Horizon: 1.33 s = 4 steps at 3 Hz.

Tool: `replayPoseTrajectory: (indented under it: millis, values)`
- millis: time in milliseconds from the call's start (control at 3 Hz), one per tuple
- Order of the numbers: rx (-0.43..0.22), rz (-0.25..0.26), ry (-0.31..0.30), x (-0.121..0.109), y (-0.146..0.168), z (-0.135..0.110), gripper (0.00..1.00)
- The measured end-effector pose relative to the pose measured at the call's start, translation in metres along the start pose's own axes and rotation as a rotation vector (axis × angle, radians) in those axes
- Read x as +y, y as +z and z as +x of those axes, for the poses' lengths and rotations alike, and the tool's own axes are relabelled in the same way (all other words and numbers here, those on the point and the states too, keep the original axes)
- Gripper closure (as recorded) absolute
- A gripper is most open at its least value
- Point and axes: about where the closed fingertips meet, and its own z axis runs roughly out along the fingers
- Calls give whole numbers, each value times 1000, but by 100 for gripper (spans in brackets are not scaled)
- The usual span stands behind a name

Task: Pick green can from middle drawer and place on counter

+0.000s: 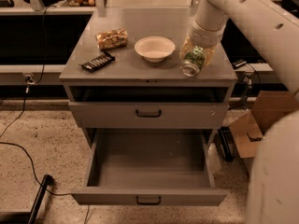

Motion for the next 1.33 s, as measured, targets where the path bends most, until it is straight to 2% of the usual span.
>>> replayPoseTrajectory:
  millis: [333,1000,1333]
  values:
    - [9,-16,96,14,8,26,59]
    - [16,-7,96,12,12,30,12]
    - [16,-7,95,11,15,30,0]
